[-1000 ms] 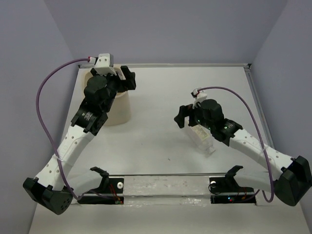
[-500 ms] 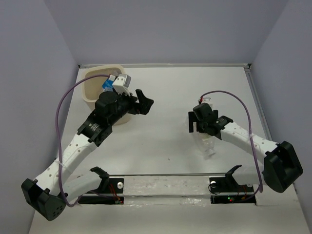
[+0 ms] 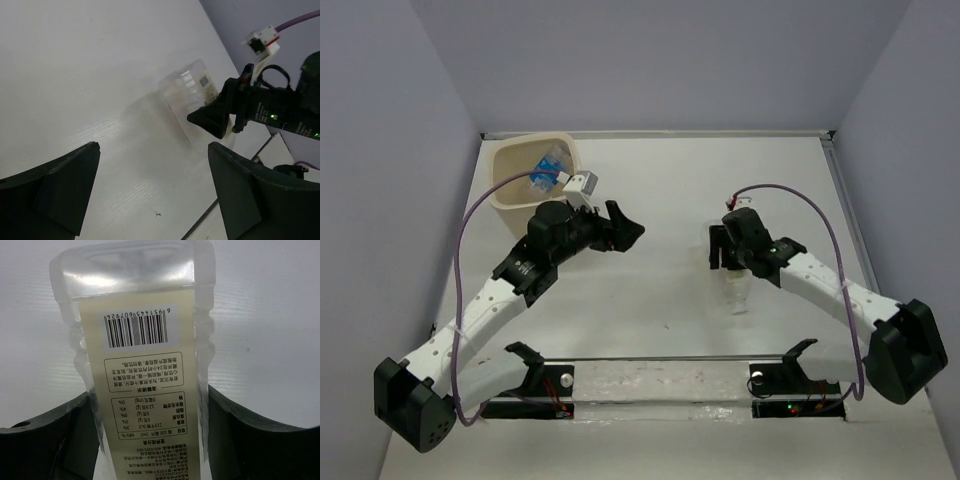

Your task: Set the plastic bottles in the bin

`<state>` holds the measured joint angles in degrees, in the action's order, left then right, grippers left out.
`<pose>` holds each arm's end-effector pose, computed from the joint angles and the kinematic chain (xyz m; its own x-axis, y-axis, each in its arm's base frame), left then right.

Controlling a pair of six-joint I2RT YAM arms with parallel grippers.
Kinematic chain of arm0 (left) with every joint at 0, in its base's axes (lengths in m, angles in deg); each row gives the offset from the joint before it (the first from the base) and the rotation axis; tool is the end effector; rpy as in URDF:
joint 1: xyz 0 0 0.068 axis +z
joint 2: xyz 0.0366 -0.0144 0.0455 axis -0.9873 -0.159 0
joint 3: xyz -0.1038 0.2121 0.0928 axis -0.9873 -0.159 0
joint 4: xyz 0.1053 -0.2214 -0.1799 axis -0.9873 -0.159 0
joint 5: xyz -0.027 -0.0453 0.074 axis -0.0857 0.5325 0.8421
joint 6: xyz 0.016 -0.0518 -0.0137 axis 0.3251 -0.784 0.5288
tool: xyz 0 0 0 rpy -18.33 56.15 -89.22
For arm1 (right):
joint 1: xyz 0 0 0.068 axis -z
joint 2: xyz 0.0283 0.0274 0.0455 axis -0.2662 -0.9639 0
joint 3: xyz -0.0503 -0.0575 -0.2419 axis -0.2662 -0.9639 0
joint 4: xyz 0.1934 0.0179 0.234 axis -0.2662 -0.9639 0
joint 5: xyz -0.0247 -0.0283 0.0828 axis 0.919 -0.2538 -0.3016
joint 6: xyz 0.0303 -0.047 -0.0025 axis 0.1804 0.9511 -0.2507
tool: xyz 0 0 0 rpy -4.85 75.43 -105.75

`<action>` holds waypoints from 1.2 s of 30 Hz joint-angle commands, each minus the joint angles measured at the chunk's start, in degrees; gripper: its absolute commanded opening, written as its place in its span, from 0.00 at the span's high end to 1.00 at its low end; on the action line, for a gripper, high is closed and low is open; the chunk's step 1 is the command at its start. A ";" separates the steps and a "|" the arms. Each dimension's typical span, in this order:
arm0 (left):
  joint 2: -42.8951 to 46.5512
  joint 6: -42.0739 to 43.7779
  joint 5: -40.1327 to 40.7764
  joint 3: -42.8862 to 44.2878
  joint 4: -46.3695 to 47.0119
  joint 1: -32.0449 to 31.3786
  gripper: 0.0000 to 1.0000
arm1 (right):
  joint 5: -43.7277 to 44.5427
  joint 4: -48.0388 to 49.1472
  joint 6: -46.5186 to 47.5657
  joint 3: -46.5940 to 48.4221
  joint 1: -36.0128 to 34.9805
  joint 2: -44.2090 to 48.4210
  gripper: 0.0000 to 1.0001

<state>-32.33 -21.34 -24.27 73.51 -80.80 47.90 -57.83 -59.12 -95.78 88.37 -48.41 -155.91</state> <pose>0.2345 -0.1623 0.3187 -0.4068 -0.2469 -0.8795 0.5988 0.6550 -0.4608 0.2595 0.1550 0.1793 -0.7736 -0.0622 -0.6306 -0.0863 0.9962 0.0075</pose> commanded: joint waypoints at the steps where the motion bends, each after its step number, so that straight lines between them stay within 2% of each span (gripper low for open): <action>1: -1.94 -6.51 -5.06 -2.81 7.78 -0.80 0.01 | -6.89 10.44 4.39 0.19 -0.43 9.63 0.63; 5: -3.88 -13.10 -7.78 -5.63 16.74 -2.12 0.01 | -21.46 20.73 5.54 -1.04 -0.95 10.17 0.63; 13: -6.60 -14.52 -2.78 -4.57 23.69 -4.67 0.01 | -31.42 26.45 5.10 -0.60 -1.48 9.38 0.63; 15: -9.23 -14.87 -2.61 -4.58 24.40 -4.93 0.01 | -35.28 30.66 4.22 -1.65 -1.48 9.03 0.63; 20: -14.86 -14.52 -3.04 -3.96 25.90 -5.72 0.01 | -38.01 32.25 4.30 -1.66 -2.10 7.62 0.63; 32: -16.63 -15.13 0.03 -4.75 31.17 -7.22 0.01 | -38.20 33.13 5.80 -1.04 -5.25 3.58 0.63; 36: -16.80 -15.75 4.14 -5.63 31.17 -7.74 0.01 | -36.45 33.13 6.33 -0.51 -7.54 2.53 0.64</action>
<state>-49.31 -36.27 -23.55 67.70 -56.65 41.35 -91.62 -29.38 -91.00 86.60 -51.71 -152.32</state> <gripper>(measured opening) 0.990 0.747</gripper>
